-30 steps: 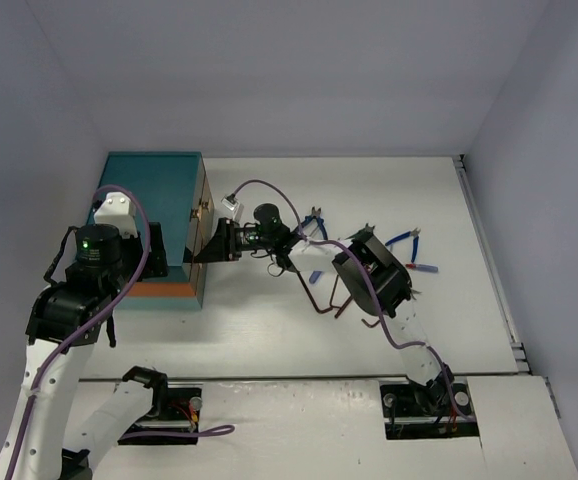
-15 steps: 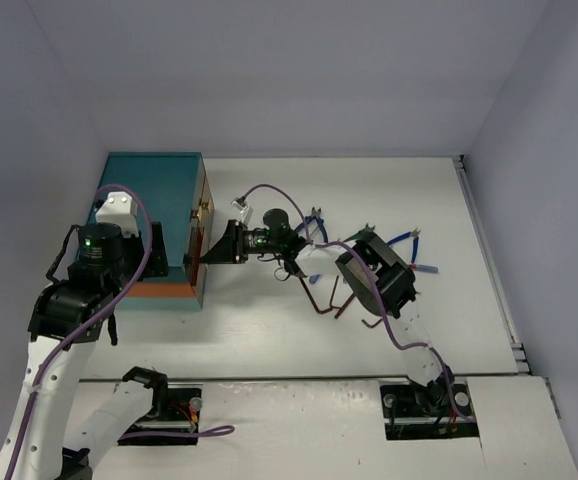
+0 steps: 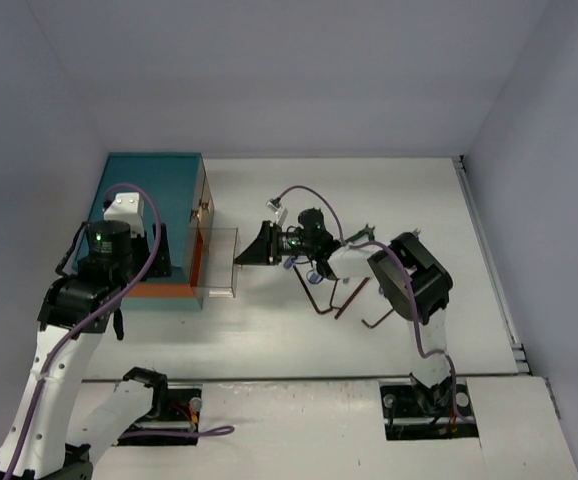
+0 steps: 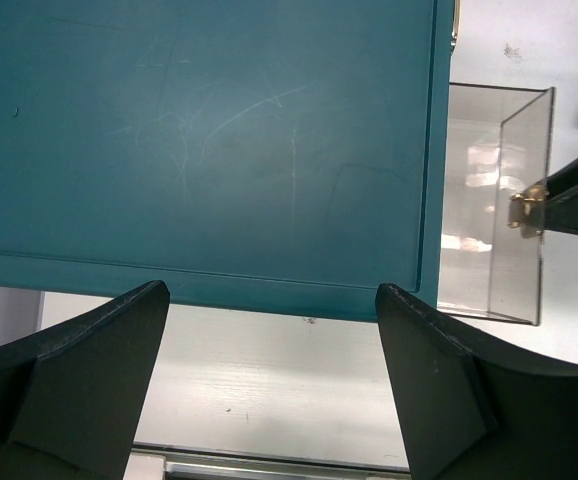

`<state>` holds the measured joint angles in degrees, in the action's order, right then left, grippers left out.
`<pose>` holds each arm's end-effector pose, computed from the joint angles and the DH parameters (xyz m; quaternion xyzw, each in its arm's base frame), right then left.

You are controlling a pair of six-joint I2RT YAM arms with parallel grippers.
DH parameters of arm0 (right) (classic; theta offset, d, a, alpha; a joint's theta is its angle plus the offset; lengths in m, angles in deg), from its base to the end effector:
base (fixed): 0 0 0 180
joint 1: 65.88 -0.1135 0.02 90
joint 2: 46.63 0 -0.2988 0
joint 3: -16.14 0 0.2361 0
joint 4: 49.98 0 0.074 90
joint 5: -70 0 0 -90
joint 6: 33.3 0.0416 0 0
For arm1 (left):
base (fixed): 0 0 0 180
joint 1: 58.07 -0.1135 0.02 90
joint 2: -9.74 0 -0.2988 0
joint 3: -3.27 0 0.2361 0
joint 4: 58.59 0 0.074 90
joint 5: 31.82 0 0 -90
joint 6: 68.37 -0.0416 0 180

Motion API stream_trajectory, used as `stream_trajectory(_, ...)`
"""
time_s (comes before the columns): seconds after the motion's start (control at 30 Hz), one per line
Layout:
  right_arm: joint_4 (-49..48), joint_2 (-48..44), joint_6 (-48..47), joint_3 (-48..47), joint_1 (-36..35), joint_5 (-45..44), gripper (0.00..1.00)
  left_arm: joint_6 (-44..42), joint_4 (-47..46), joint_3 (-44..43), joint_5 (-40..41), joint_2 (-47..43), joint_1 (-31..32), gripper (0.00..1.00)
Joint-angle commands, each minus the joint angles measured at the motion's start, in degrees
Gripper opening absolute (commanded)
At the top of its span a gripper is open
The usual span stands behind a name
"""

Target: Sort the tools into containers

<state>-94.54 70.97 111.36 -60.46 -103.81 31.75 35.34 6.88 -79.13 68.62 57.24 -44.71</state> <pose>0.3240 0.2939 0.2296 -0.2250 0.6559 0.6805 0.2370 0.1095 -0.0182 0.4104 -0.0477 0.8648 -0.0387 0.4984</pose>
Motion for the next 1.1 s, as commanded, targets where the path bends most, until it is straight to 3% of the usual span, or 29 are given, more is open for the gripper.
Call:
stream_trajectory(0.0, 0.4, -7.1, -5.4, 2.5, 2.8, 0.6, 0.01, 0.6, -2.2, -1.5, 0.4, -0.2, -0.4, 0.81)
stream_trajectory(0.23, 6.5, -9.5, -10.2, 4.3, 4.2, 0.9, 0.02, 0.6, -2.2, -1.1, 0.3, -0.2, -0.4, 0.81)
stream_trajectory(0.77, 7.6, -11.5, -11.9, 8.1, 7.2, 1.1, 0.07, 0.1, -2.1, -2.1, 0.9, -0.6, -0.4, 0.81)
stream_trajectory(0.83, 8.4, -11.8, -12.6, 8.1, 7.3, 1.1, 0.18, 0.0, -2.2, -2.1, 0.8, -0.7, -0.4, 0.81)
stream_trajectory(0.87, 8.8, -11.8, -12.8, 8.2, 7.3, 1.1, 0.18, 0.0, -2.2, -2.2, 0.7, -0.7, -0.4, 0.81)
stream_trajectory(0.93, 10.3, -12.5, -13.9, 8.2, 7.8, 0.4, 0.42, 0.1, -2.1, -2.4, 0.6, -0.8, -0.4, 0.81)
stream_trajectory(1.07, 16.2, -14.9, -17.1, 7.9, 9.9, -2.2, 0.52, 0.0, -1.9, -3.2, 0.0, -1.2, -0.4, 0.81)
